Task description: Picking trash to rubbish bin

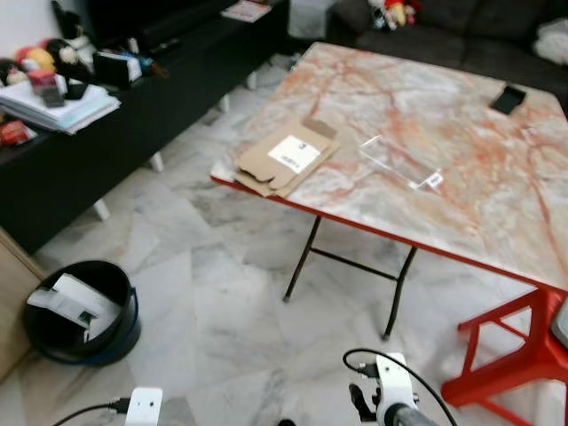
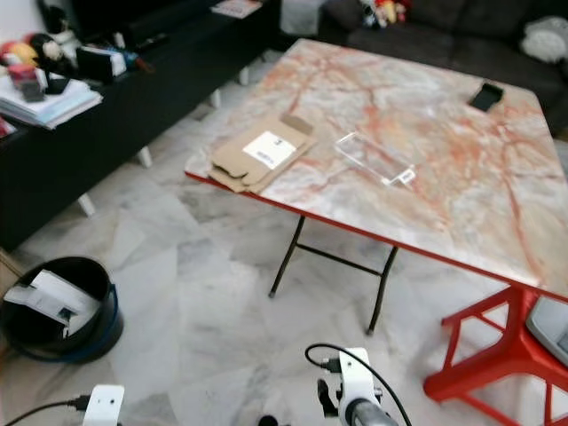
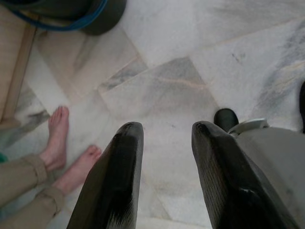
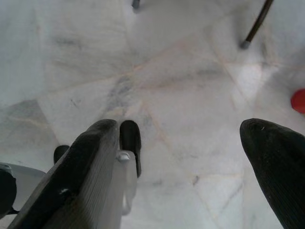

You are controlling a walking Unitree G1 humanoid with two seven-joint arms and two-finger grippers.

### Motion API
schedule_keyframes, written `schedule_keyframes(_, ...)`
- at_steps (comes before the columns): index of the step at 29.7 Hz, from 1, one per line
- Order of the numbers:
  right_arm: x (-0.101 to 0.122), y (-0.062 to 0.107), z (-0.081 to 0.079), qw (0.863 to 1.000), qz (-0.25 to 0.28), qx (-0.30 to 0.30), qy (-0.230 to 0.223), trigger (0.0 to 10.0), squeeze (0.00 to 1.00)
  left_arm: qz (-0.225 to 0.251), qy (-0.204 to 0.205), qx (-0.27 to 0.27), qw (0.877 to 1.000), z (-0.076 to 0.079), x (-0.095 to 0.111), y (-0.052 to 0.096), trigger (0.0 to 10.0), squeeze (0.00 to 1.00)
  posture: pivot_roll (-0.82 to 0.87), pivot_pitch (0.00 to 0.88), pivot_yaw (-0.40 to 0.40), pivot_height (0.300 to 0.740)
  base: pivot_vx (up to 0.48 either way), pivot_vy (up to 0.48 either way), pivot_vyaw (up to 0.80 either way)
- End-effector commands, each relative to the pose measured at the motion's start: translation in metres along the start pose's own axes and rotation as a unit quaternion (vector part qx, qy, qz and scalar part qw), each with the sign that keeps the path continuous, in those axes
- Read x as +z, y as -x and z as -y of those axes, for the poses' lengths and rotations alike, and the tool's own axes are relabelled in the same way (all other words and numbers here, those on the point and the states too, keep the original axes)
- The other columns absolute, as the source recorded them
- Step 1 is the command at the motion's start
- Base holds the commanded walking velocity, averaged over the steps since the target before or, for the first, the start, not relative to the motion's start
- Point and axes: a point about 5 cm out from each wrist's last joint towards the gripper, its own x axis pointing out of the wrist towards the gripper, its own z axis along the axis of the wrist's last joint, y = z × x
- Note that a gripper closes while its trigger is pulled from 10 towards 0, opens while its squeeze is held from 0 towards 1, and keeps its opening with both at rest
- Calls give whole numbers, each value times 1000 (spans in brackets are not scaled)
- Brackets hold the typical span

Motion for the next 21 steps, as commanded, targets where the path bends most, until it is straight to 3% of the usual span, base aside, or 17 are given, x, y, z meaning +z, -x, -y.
schedule_keyframes(1,-1,0,1,1000,-4,-1,4,10000,0,-5,-2,1,1000,1,-6,1,10000,0,107,106,-72,740,0,0,-781)
schedule_keyframes(4,0,0,1,1000,-3,-1,5,10000,0,-3,-19,3,1000,1,-5,1,10000,0,104,104,-75,740,0,0,-781)
schedule_keyframes(9,0,0,2,1000,-3,-1,8,10000,0,-4,-21,-1,1000,3,-5,2,10000,0,103,100,-76,740,0,-338,-781)
schedule_keyframes(21,0,0,2,1000,-3,0,5,10000,0,-6,-23,-1,1000,2,-5,2,10000,0,104,88,-71,740,0,0,-781)
